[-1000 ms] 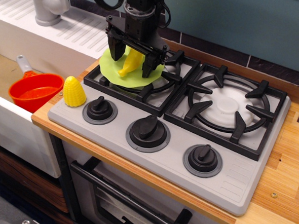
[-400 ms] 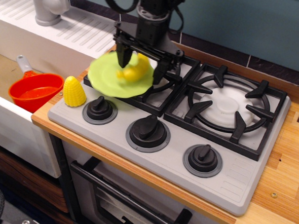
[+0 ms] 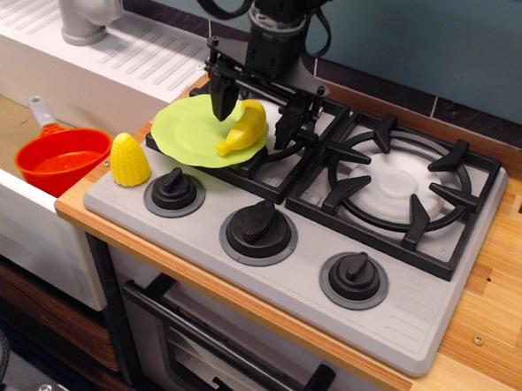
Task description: End effector transition from object to object
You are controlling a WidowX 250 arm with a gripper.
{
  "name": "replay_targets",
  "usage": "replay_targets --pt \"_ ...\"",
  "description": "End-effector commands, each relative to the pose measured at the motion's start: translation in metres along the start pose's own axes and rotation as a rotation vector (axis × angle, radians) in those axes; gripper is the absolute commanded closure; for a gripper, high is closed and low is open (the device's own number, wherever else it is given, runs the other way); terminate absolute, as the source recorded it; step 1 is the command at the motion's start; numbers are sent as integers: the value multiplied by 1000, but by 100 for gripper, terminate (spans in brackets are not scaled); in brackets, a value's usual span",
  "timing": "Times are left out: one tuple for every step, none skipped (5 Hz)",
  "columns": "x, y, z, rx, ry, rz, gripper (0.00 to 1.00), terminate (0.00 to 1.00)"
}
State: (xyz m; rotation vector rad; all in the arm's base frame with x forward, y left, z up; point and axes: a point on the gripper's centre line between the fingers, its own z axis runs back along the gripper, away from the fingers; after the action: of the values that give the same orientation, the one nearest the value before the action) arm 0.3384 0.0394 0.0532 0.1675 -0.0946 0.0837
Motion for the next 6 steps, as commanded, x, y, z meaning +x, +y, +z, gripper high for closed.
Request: replay_targets --pt "0 43 74 16 -14 -52 0 0" --pt "-8 68 79 23 -24 -83 0 0" --pt "-14 79 67 30 -43 -100 0 0" --pt "-21 88 55 26 -58 -119 0 0" --pt "-27 92 44 9 -58 -121 0 0" --pt "-38 88 30 9 -71 -97 0 0"
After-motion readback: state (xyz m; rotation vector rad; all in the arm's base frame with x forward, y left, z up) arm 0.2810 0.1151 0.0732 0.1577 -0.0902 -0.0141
